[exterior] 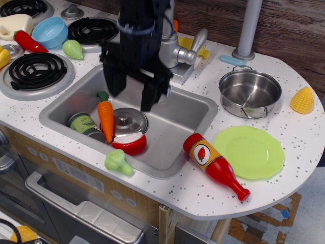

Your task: Put broccoli in pot or pan

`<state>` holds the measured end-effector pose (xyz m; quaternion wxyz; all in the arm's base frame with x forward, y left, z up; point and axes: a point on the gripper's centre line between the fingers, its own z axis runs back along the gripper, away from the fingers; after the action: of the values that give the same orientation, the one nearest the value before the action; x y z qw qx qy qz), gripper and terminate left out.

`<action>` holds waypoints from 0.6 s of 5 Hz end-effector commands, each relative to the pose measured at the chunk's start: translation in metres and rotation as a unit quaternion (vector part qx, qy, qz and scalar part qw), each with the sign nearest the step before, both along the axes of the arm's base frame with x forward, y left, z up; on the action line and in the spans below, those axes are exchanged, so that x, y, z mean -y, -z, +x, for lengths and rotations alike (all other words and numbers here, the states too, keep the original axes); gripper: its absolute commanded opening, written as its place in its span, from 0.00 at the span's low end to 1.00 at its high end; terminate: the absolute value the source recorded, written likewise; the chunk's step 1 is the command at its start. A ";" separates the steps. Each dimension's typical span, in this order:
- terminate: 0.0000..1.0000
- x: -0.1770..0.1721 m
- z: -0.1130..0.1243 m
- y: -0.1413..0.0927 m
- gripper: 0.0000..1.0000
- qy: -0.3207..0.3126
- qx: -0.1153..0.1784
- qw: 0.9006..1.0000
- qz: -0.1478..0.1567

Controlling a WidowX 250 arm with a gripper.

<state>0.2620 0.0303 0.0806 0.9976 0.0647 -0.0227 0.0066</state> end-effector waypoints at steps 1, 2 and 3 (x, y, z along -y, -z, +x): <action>0.00 0.005 -0.021 -0.012 1.00 -0.055 0.014 0.998 0.014; 0.00 0.003 -0.030 -0.004 1.00 -0.079 0.022 0.996 0.023; 0.00 0.008 -0.036 0.009 1.00 -0.081 0.011 0.997 0.006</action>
<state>0.2205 0.0226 0.0569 0.9945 0.0594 -0.0185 0.0842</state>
